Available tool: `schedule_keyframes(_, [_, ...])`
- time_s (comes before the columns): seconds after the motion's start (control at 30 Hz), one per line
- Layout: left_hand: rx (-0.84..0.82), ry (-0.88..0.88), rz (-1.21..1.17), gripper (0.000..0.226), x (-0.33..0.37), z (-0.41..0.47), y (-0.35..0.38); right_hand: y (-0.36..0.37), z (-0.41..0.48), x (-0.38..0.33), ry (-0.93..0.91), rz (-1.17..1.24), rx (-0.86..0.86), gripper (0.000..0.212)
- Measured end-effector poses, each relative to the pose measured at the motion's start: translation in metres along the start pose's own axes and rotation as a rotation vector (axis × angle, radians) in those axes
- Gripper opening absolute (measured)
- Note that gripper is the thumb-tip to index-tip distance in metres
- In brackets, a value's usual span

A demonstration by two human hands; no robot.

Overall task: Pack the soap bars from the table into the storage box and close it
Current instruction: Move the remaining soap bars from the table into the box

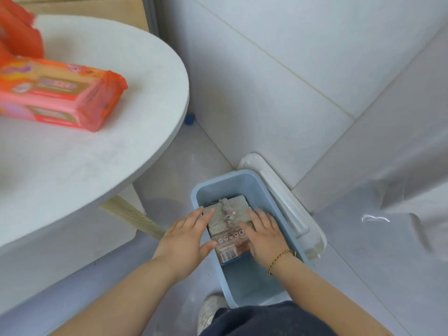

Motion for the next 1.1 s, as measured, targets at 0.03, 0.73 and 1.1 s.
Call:
schedule_keyframes(0.03, [0.074, 0.026, 0.001, 0.064, 0.008, -0.008, -0.015, -0.013, -0.006, 0.004, 0.009, -0.009, 0.059, 0.065])
schedule_keyframes(0.73, [1.107, -0.355, 0.306, 0.045, -0.061, -0.324, -0.215, -0.314, -0.144, -0.155, -0.308, 0.633, 0.247, 0.013])
schedule_keyframes(1.1, [1.025, -0.436, 0.468, 0.048, -0.102, -0.325, -0.197, -0.368, -0.092, -0.271, -0.147, 0.859, 0.036, 0.042])
Point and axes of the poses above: each hand's wrist, its own z-axis towards the middle knuckle, its own y-axis out of the palm, x = y × z, the point moved 7 cm from there along z, towards the middle knuckle, and after that the axes turned 15 degrees about y, right-handed, at the moved point
